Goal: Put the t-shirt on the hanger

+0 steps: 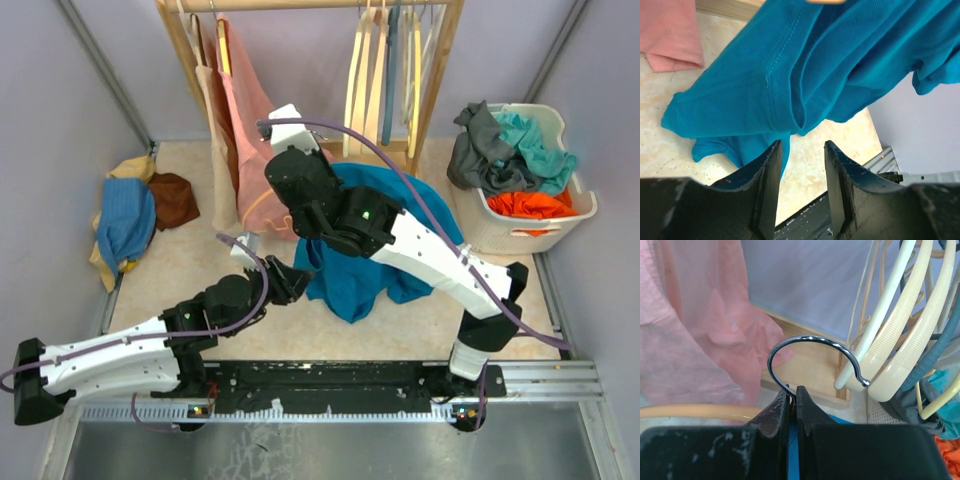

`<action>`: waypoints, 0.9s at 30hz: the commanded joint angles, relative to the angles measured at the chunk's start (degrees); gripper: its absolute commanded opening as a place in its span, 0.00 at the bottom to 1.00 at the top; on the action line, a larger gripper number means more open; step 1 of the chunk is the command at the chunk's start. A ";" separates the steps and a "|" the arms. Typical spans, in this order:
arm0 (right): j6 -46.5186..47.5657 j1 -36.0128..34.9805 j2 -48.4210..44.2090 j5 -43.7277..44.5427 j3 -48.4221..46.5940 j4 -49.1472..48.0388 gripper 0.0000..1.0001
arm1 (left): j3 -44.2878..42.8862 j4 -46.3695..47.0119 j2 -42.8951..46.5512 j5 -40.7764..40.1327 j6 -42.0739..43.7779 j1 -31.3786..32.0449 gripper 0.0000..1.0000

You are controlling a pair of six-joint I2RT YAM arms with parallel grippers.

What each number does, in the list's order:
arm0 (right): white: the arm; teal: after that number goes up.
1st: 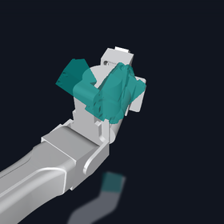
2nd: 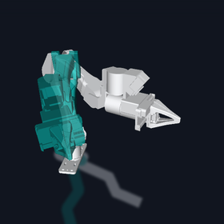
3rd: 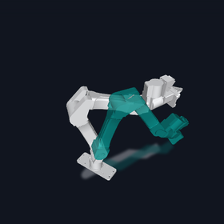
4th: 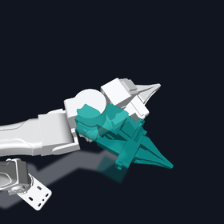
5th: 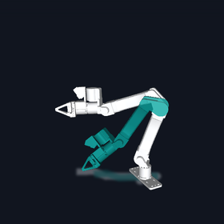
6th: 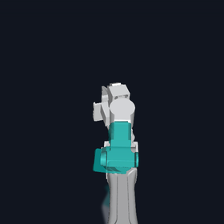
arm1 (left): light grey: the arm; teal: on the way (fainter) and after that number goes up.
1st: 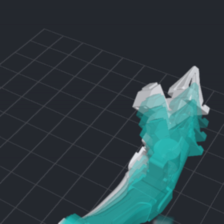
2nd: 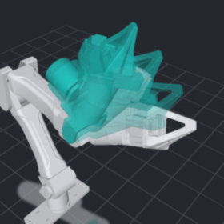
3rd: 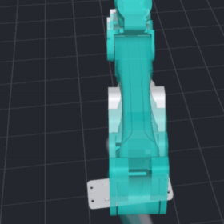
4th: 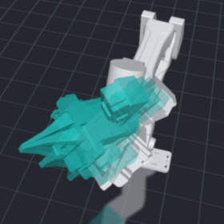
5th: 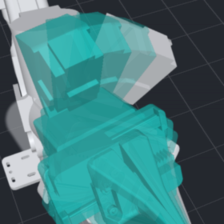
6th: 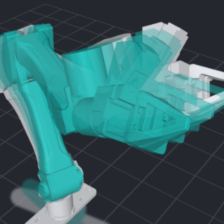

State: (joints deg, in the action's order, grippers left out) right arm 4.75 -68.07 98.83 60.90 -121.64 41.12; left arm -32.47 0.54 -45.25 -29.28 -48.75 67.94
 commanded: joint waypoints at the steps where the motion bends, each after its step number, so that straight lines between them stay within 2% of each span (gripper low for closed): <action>1: -0.57 0.13 -7.38 0.06 1.76 -3.18 0.00 | -2.33 2.38 -1.46 -5.62 0.86 1.04 0.46; 14: -1.77 0.13 -12.85 -1.22 8.21 -5.07 0.00 | -4.72 3.69 -8.26 -9.48 0.35 2.19 0.47; 22: -1.32 0.12 -13.47 -1.54 9.47 -5.80 0.00 | -5.53 6.76 -7.43 -12.19 1.78 7.21 0.47; 27: -1.87 0.10 -13.32 -2.10 9.55 -5.64 0.00 | -6.71 6.71 -9.01 -13.41 2.19 8.15 0.48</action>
State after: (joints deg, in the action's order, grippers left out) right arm 2.79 -68.07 88.03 58.57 -111.72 38.79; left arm -36.91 5.17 -53.49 -40.38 -47.59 75.50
